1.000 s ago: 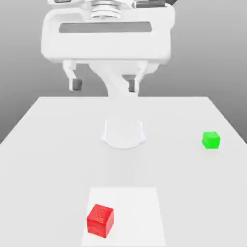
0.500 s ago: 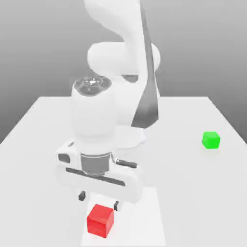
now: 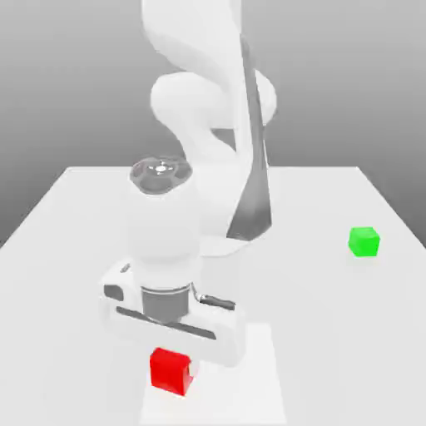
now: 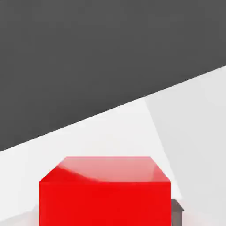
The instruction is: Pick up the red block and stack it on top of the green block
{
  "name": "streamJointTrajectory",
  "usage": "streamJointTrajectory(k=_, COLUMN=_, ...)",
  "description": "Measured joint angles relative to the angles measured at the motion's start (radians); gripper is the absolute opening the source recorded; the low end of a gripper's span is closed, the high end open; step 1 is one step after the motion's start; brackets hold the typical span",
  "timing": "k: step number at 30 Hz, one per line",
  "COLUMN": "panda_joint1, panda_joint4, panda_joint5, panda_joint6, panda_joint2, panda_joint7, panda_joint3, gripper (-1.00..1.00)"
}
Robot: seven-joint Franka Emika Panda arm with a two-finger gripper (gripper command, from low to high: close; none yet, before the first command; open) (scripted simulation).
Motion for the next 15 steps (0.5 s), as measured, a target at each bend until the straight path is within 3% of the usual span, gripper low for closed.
streamJointTrajectory(k=5, panda_joint1=0.149, panda_joint4=-0.037, panda_joint5=0.111, panda_joint6=-0.047, panda_joint2=-0.107, panda_joint7=-0.075, panda_joint3=0.128, gripper=-1.00)
streamJointTrajectory(k=15, panda_joint1=0.469, panda_joint4=-0.119, panda_joint5=0.275, panda_joint6=-0.108, panda_joint2=-0.289, panda_joint7=-0.184, panda_joint3=0.289, gripper=-1.00)
